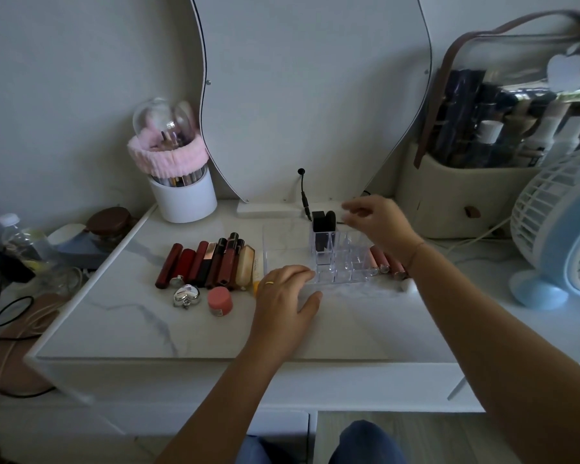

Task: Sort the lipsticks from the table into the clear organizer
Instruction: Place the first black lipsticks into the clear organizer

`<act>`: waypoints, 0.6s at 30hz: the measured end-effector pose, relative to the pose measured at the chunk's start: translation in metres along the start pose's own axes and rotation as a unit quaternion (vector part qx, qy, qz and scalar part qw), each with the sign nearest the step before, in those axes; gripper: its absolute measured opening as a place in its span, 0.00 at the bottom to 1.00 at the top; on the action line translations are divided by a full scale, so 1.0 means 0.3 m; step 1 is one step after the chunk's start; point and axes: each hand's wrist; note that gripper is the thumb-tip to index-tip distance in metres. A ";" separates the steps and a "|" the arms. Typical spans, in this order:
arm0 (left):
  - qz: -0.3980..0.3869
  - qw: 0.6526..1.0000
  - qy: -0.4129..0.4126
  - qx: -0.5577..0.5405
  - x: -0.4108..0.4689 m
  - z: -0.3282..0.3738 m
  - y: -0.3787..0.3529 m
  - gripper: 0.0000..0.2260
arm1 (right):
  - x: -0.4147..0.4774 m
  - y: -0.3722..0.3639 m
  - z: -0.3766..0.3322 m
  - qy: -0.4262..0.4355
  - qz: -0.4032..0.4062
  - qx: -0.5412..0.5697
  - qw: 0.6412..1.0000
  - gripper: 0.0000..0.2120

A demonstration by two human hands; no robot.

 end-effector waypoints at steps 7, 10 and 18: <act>0.001 1.000 0.003 0.002 0.003 -0.001 -0.004 0.13 | -0.061 0.126 0.228 -0.176 0.023 -0.046 0.983 0.09; 0.000 1.000 0.006 0.006 0.002 0.000 -0.002 0.13 | -0.077 0.113 0.251 -0.199 -0.039 -0.102 0.974 0.13; -0.004 1.000 0.008 0.007 0.002 0.003 0.000 0.14 | -0.070 0.069 0.201 -0.215 -0.057 -0.200 0.954 0.09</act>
Point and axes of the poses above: each hand's wrist, its own x-axis towards the middle knuckle, its own y-axis out of the back of the hand, z = x × y, and after that the axes turned 15 degrees about -x, right-handed
